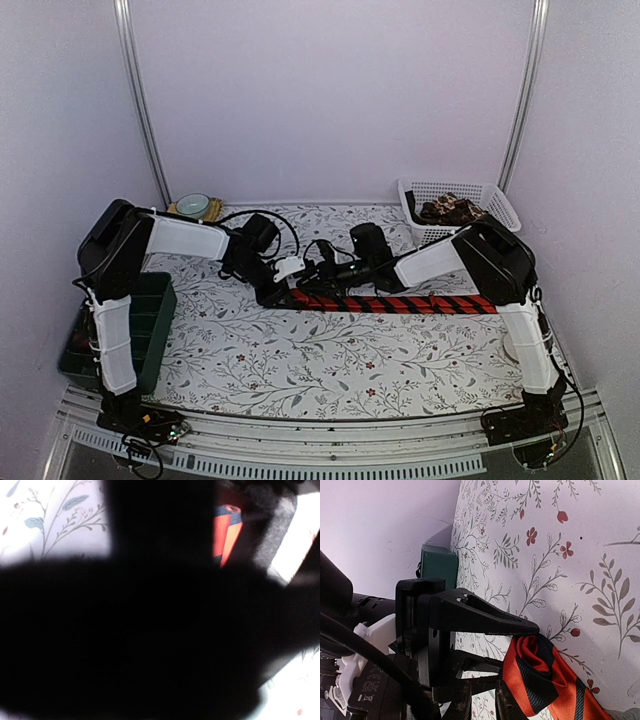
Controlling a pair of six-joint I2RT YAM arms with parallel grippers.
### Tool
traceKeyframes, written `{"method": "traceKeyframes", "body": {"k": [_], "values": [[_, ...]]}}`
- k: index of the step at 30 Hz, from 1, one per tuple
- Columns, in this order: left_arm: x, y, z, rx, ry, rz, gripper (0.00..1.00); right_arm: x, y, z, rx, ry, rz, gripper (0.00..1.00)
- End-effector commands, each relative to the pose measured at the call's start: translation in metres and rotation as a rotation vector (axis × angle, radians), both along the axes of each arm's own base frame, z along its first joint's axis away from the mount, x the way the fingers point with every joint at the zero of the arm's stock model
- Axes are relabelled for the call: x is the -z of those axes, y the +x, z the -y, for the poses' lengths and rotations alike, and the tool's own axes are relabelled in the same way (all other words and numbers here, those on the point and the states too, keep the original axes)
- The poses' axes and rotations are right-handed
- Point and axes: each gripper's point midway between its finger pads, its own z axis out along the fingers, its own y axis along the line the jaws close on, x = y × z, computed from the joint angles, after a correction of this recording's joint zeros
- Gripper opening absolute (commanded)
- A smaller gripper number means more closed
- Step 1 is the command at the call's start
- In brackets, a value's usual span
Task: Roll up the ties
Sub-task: Roll the tie at the center of the board.
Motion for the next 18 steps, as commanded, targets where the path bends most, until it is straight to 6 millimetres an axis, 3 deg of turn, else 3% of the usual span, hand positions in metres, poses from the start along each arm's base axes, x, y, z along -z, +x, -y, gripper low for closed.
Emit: {"method": "traceKeyframes", "body": {"k": [1,13,15,18], "values": [[0.006,-0.012,0.003,0.026,0.016,-0.016,0.42,0.053,-0.009,-0.001,-0.009,-0.051,-0.068,0.17],[0.004,-0.012,0.004,0.027,0.014,-0.009,0.44,0.078,-0.009,0.003,0.004,-0.105,-0.109,0.17],[0.002,-0.011,0.004,0.020,0.011,-0.007,0.47,0.083,-0.011,0.004,0.004,-0.119,-0.119,0.17],[-0.005,-0.009,0.004,0.005,0.008,-0.011,0.62,0.090,-0.012,0.007,0.005,-0.144,-0.132,0.17]]}}
